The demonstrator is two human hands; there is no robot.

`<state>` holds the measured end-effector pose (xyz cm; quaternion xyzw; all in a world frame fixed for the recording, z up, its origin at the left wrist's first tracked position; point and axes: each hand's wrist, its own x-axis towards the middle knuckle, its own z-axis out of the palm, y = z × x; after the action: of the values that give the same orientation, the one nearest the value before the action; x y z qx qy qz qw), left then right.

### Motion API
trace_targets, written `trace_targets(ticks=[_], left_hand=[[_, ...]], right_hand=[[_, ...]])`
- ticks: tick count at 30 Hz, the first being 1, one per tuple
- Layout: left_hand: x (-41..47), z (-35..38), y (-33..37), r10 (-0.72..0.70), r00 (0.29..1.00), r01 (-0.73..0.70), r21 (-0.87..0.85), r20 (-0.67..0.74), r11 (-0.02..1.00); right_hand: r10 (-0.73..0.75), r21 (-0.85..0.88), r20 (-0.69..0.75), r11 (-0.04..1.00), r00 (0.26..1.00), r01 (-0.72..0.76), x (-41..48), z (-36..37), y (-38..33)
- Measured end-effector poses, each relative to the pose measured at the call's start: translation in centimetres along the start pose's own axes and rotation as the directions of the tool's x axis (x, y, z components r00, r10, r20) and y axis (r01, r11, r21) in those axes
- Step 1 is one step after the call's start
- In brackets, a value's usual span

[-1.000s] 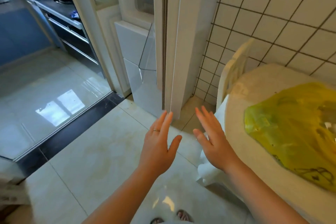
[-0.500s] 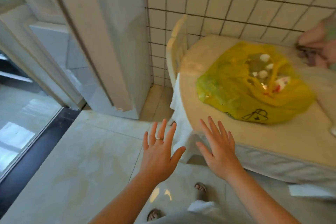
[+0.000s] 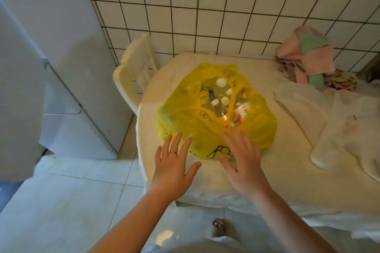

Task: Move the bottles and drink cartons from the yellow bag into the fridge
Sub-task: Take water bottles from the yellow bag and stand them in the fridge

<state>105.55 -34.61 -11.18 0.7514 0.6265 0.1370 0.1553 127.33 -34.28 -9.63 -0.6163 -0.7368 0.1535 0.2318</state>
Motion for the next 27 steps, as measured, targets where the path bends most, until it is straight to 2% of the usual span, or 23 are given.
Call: trace_targets(ticks=[5,8,14,17,20,22,27], left_hand=[[6.0,1.0,4.4,0.031,0.993,-0.030,0.011,-0.116,0.999],[9.6,1.1,6.3,0.058,0.988,-0.053,0.046,-0.141,0.998],[15.1,0.8,7.8,0.044,0.999,-0.050,0.241,0.032,0.969],[16.0,0.4,7.7,0.051,0.998,-0.061,0.298,0.040,0.953],[16.4,0.2,7.2,0.065,0.998,-0.065,0.271,0.009,0.960],[16.6,0.4,6.7,0.070,0.997,-0.060,0.202,-0.043,0.978],[16.7,0.5,5.2,0.013,0.978,-0.021,-0.038,-0.208,0.999]], right_hand=[[-0.028,-0.071,0.028,0.997,0.999,0.030,4.0,-3.3,5.6],[-0.058,-0.122,0.055,0.990,0.997,0.064,6.8,-4.8,7.5],[-0.150,-0.284,0.169,0.939,0.974,0.194,13.2,-7.1,8.8],[-0.205,-0.306,0.262,0.909,0.943,0.282,15.5,-7.3,8.6],[-0.230,-0.296,0.304,0.900,0.924,0.321,17.0,-6.7,8.8],[-0.243,-0.290,0.278,0.901,0.929,0.323,17.5,-6.3,9.1],[-0.299,-0.316,0.033,0.902,0.954,0.294,17.9,-5.7,9.9]])
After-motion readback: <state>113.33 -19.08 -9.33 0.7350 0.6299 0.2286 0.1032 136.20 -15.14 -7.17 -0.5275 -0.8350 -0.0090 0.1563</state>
